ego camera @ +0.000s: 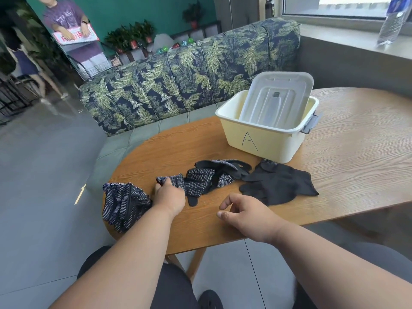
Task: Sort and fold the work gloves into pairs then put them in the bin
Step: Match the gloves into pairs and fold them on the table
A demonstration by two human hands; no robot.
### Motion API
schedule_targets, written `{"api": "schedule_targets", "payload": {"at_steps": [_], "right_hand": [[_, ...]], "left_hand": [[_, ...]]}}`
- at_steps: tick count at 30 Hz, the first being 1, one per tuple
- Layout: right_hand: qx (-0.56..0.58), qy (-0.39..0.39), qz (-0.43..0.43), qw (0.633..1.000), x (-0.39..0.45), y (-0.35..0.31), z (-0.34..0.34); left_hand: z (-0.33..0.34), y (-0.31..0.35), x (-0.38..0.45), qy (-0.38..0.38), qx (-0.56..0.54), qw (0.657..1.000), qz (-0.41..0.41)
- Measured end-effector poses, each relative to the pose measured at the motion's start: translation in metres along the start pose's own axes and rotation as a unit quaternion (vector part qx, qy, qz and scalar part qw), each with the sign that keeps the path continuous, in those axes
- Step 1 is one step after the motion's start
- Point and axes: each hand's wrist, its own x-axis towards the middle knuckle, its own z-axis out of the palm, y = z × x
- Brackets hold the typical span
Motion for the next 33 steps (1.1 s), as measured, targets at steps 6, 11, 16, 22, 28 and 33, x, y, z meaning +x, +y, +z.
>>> {"api": "schedule_targets", "payload": {"at_steps": [6,11,16,22,28,33], "right_hand": [[-0.005,0.001,0.008,1.000,0.001,0.001,0.000],[-0.012,0.000,0.005,1.000,0.000,0.000,0.000],[-0.009,0.003,0.007,1.000,-0.001,0.000,0.000],[-0.016,0.002,0.003,1.000,0.000,0.000,0.000],[-0.021,0.014,-0.010,1.000,0.000,-0.001,-0.001],[-0.055,0.041,-0.027,0.997,0.002,0.000,-0.002]], "left_hand": [[0.011,0.001,-0.016,0.054,0.022,0.995,0.085],[0.023,0.004,-0.031,0.049,-0.018,0.982,0.180],[0.032,-0.001,-0.028,0.095,0.124,0.958,0.239],[0.034,0.001,-0.036,0.134,0.148,0.936,0.291],[0.036,-0.007,-0.061,0.056,-0.011,0.933,0.355],[0.034,-0.015,-0.080,-0.066,-0.188,0.929,0.312]]}}
